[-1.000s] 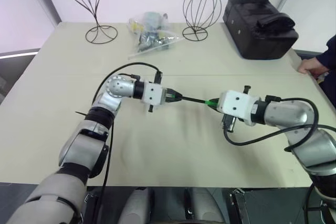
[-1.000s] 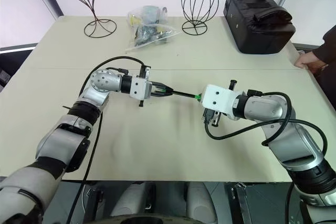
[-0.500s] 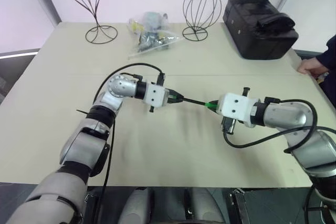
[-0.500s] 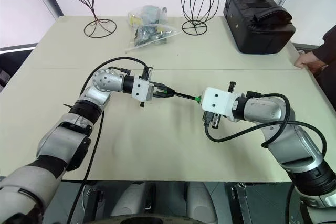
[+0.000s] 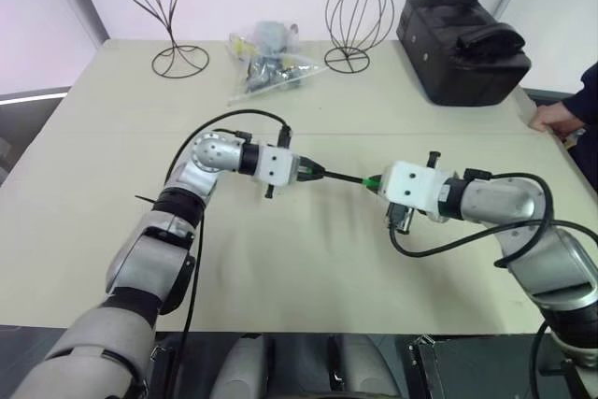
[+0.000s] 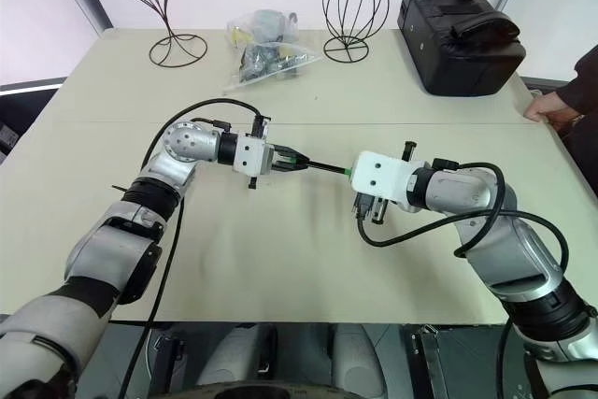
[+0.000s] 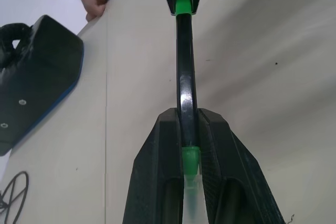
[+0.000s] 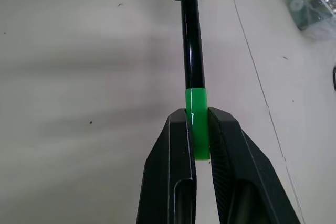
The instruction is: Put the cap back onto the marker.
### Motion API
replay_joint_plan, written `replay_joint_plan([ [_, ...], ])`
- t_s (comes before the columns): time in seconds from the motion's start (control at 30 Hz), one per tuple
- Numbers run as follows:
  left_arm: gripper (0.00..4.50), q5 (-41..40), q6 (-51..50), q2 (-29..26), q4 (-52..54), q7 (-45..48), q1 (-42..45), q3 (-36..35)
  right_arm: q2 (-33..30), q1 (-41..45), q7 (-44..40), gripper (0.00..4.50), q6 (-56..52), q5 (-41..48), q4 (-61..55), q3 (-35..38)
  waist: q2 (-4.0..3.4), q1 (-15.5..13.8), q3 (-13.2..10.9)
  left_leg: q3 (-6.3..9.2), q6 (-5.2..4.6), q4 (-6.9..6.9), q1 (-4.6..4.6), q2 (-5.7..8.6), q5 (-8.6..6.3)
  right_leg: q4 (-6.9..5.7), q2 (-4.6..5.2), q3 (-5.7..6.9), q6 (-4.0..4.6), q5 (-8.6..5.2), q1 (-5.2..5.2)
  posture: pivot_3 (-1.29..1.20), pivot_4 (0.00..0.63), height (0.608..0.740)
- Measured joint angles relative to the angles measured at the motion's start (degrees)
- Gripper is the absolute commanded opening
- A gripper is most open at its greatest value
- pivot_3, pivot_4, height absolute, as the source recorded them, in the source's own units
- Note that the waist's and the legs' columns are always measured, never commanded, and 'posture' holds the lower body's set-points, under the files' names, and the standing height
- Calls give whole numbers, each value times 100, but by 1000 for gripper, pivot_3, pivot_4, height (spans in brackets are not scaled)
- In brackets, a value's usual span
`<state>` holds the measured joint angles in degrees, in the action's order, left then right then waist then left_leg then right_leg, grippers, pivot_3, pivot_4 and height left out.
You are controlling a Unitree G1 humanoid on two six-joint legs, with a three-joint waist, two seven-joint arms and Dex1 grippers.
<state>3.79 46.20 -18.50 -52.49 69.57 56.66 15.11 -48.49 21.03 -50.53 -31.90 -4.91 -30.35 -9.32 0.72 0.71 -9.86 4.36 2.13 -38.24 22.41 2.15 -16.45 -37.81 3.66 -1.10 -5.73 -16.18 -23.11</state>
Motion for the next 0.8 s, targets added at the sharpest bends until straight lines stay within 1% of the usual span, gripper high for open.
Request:
replay_joint_plan([
  [0.23, 0, 0, -73, 3, 37, 15, -1, -12, -2, 19, -17, 42, 20, -78, 21, -13, 0, 0, 0, 0, 0, 0, 0, 0, 0, 0, 0, 0, 0, 0, 0, 0, 150, 740],
  [0.4, 0, 1, -31, 11, 39, 32, -1, -2, -90, -101, -47, 42, 232, -98, 18, 57, 0, -1, 0, 0, 0, 0, 0, 0, 0, 0, 0, 0, 0, 0, 0, 0, 150, 740],
  [0.47, 0, 0, -27, 7, 39, 31, -1, -3, -128, -129, -58, 982, 274, -92, 17, 95, 0, -1, 0, 0, 0, 0, 0, 0, 0, 0, 0, 0, 0, 0, 0, 0, 150, 740],
  [0.5, 0, -18, 5, 45, 73, 21, 0, -8, -143, -163, -68, 1371, 281, -85, 20, 95, 0, 0, 0, 0, 0, 0, 0, 0, 0, 0, 0, 0, 0, 0, 0, 0, 150, 740],
  [0.6, 0, -59, 58, 120, 182, 11, 0, -7, -143, -220, -104, 2844, 290, -48, 24, 55, 0, -2, 0, 0, 0, 0, 0, 0, 0, 0, 0, 0, 0, 0, 0, 0, 150, 740],
  [0.8, 0, -102, 52, 55, 331, 23, -4, -10, -215, -223, -112, 2844, 257, -39, 25, 90, 0, 6, 0, 0, 0, 0, 0, -1, 0, -2, 0, -1, 0, 0, -1, 0, 150, 740],
])
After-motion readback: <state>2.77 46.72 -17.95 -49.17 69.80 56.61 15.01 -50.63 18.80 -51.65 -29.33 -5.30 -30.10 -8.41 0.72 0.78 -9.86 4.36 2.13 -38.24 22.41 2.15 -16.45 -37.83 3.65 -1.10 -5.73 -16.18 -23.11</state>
